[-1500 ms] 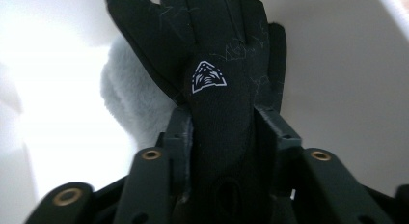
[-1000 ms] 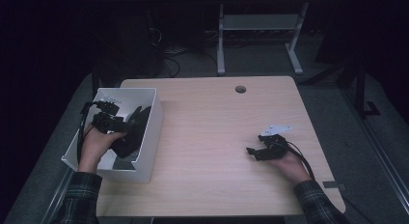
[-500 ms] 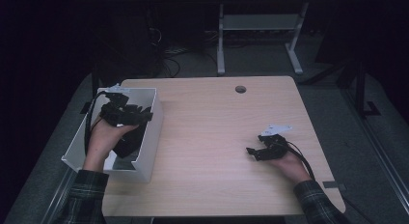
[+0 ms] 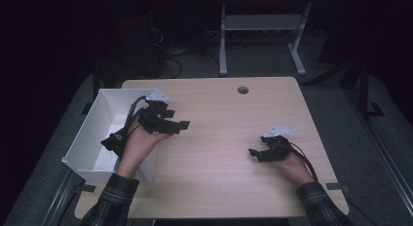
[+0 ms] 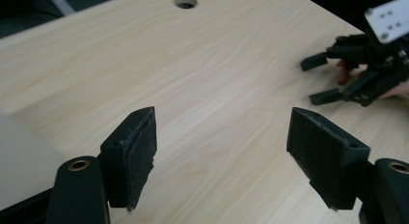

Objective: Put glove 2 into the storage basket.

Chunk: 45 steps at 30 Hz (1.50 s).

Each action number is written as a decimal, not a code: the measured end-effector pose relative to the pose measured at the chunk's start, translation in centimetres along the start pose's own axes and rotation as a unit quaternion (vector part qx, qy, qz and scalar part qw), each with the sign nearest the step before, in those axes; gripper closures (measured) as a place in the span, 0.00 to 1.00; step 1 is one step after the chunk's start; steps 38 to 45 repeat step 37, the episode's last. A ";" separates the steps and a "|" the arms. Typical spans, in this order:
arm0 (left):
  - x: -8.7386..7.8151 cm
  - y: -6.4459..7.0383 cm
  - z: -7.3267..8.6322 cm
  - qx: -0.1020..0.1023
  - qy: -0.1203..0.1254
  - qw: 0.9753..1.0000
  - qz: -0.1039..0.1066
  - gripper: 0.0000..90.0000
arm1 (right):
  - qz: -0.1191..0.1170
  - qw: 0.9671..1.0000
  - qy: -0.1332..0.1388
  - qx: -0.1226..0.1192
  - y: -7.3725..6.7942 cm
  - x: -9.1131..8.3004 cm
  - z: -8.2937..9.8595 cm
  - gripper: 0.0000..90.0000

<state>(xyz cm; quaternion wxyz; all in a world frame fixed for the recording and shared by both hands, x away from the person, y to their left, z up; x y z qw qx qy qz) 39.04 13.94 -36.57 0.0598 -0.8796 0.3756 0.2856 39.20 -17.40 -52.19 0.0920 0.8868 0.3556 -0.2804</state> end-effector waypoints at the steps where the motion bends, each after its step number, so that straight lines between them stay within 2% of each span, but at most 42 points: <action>1: 0.5 0.4 0.3 0.002 -0.004 1.000 0.004 0.29 | 0.000 1.000 0.000 0.000 0.0 0.0 0.0 0.29; 11: 4.7 3.1 3.5 0.023 -0.033 0.998 0.045 0.24 | 0.000 1.000 0.000 0.000 0.0 0.0 0.0 0.29; 17: 6.7 3.8 6.1 0.035 -0.055 0.996 0.053 0.23 | 0.000 1.000 0.000 0.000 0.0 0.0 0.0 0.29; 22: 7.9 4.0 8.0 0.045 -0.070 0.995 0.049 0.23 | 0.000 1.000 0.000 0.000 0.0 0.0 0.0 0.29; 27: 8.5 4.1 9.1 0.047 -0.079 0.995 0.049 0.23 | 0.000 1.000 0.000 0.000 0.0 0.0 0.0 0.29; 35: 9.2 4.1 10.1 0.064 -0.093 0.992 0.048 0.22 | 0.000 1.000 0.000 0.000 0.0 0.0 0.0 0.29; 45: 9.3 4.1 10.3 0.064 -0.095 0.992 0.047 0.23 | 0.000 1.000 0.000 0.000 0.0 0.0 0.0 0.29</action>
Point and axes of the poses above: each handheld gripper's, and its own axes: x roughly forward along the jaws, z roughly out of its underside, y roughly to its right, the point moved 6 cm from there along x, roughly forward along the jaws, and after that the axes turned 8 degrees about y, right-handed, at the moved point
